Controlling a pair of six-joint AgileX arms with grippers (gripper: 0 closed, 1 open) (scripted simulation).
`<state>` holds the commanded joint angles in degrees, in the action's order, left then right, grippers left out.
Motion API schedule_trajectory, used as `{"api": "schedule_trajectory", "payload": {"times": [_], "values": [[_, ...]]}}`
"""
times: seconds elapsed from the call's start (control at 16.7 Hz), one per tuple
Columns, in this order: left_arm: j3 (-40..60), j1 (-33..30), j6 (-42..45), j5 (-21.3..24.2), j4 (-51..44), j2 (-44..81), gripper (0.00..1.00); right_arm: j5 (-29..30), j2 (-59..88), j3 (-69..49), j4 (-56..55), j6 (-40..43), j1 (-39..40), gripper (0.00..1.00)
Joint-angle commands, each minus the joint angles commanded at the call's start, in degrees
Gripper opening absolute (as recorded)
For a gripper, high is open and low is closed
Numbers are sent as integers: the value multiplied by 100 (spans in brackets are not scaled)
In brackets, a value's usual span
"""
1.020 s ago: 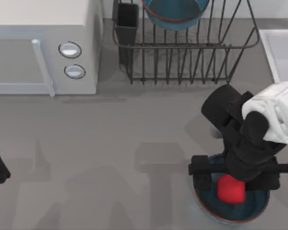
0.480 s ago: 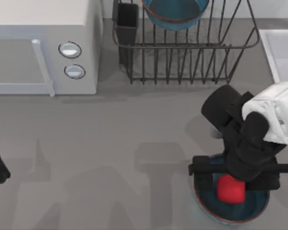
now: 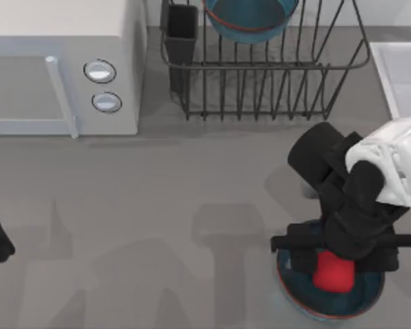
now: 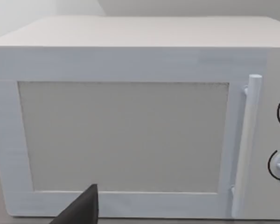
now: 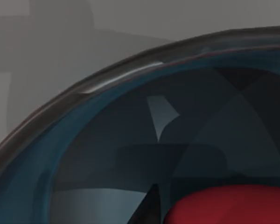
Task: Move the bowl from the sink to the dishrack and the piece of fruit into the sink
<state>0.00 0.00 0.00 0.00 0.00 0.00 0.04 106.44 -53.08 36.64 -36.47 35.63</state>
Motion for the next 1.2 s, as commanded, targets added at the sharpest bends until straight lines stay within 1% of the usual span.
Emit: {"api": "schedule_trajectory", "payload": {"times": [0.06, 0.12, 0.54, 0.6, 0.72, 0.84, 1.2], "values": [[0, 0, 0, 0, 0, 0, 100, 0, 0, 0, 0, 0, 0, 2], [0, 0, 0, 0, 0, 0, 100, 0, 0, 0, 0, 0, 0, 0], [0, 0, 0, 0, 0, 0, 100, 0, 0, 0, 0, 0, 0, 0], [0, 0, 0, 0, 0, 0, 100, 205, -541, -220, 535, 35, 46, 0], [0, 0, 0, 0, 0, 0, 100, 206, -573, -302, 628, 28, 41, 0], [0, 0, 0, 0, 0, 0, 100, 208, -666, -540, 955, 24, 45, 0], [0, 0, 0, 0, 0, 0, 100, 204, -1175, -1531, 2562, 55, 37, 0]]}}
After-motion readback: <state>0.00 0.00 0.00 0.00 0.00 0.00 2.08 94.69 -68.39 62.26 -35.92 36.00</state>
